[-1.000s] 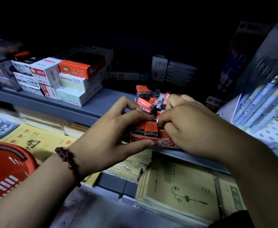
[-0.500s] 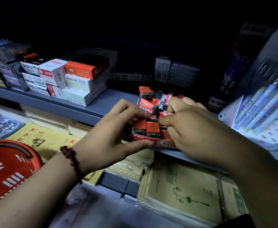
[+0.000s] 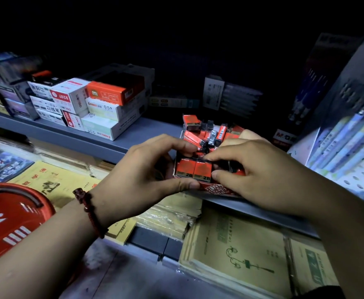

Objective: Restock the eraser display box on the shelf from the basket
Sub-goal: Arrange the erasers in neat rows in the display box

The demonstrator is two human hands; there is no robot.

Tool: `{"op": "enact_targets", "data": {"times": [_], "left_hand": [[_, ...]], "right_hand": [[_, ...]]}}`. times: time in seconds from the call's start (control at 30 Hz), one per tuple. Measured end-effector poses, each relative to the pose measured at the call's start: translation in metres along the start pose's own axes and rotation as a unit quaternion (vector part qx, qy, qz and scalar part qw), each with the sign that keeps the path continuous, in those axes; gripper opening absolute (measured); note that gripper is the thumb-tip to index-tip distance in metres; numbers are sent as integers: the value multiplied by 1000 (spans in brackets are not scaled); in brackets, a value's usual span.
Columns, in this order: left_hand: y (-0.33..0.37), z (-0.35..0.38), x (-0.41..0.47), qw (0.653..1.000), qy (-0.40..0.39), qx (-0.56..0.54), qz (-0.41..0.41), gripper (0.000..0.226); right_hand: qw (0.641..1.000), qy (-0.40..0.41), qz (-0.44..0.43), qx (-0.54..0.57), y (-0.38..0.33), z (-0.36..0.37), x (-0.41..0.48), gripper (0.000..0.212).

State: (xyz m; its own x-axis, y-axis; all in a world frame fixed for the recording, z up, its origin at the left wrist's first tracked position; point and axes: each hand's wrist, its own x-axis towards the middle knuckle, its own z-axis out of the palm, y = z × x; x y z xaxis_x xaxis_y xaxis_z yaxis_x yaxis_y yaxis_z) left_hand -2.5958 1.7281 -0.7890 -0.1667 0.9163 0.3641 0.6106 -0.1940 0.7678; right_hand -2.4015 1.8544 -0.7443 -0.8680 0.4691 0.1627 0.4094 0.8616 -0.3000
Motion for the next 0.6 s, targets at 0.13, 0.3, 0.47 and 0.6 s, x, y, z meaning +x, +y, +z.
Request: {"op": "enact_targets", "data": {"times": [0.13,0.3,0.47,0.6], "left_hand": [[-3,2,0,1000,-6,-11,4,50],[-5,-3,2,1000,-14,-11,1,52],[-8,-8,5,1000,-20,-20,-6,48],[-9,-7,4,996,-24,-79,-29,48]], "right_hand": [[1000,24,7,-14,-3,7,-1,34],[999,35,11,-16,-6,10,-1,33],[999,40,27,-21,-11,15,3,35],[998,39,34,-31,-13,17,3,37]]}}
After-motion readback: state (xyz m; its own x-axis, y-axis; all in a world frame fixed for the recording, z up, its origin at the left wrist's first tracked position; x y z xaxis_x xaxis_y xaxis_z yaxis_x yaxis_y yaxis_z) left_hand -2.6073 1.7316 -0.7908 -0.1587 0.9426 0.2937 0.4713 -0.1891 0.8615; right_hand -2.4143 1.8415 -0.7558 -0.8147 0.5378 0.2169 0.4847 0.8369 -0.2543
